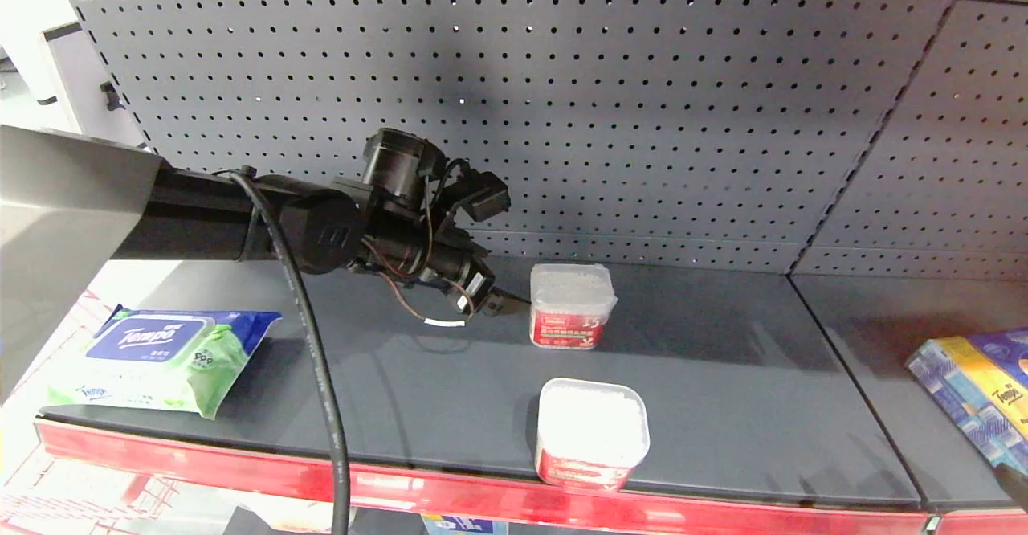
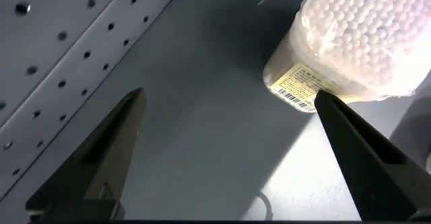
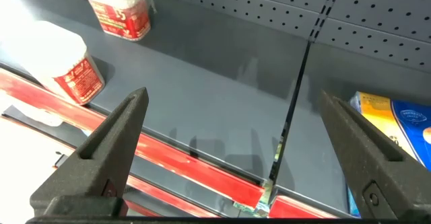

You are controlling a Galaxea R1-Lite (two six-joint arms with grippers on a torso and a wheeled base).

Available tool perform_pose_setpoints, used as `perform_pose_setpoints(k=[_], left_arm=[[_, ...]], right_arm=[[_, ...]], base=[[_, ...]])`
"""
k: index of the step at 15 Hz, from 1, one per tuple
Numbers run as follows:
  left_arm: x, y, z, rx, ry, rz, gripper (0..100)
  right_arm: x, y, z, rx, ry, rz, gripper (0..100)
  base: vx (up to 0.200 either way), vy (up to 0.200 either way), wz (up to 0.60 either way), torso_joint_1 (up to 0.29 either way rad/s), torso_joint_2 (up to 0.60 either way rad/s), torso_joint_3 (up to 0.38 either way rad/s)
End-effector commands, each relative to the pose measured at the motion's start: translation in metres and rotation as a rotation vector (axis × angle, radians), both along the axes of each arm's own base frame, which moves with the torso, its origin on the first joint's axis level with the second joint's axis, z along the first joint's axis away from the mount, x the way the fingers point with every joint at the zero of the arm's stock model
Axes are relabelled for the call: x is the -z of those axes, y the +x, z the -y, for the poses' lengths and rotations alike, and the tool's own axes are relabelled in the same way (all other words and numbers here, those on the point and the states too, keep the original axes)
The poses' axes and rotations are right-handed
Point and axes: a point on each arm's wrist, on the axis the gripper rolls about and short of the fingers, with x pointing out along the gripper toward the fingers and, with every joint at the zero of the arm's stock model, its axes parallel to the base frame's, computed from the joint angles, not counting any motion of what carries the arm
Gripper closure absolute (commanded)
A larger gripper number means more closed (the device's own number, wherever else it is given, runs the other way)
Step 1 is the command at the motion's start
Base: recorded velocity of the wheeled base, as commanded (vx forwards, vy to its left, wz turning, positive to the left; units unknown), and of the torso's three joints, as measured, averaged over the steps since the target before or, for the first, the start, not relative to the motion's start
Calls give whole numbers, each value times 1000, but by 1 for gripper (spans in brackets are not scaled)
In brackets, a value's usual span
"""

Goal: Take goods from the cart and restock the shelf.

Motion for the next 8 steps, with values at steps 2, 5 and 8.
perform_pose_setpoints(k=[2,5,8], left_arm=[[3,4,7,9,-1,5,0],[3,7,10,11,-4,9,0],[5,7,12,17,-3,7,0]], right_arm=[[0,0,0,-1,0,2,0],[0,0,0,-1,0,4,0],[0,0,0,-1,0,2,0]], base=[[0,0,0,0,0,0],[0,0,0,0,0,0],[0,0,0,0,0,0]])
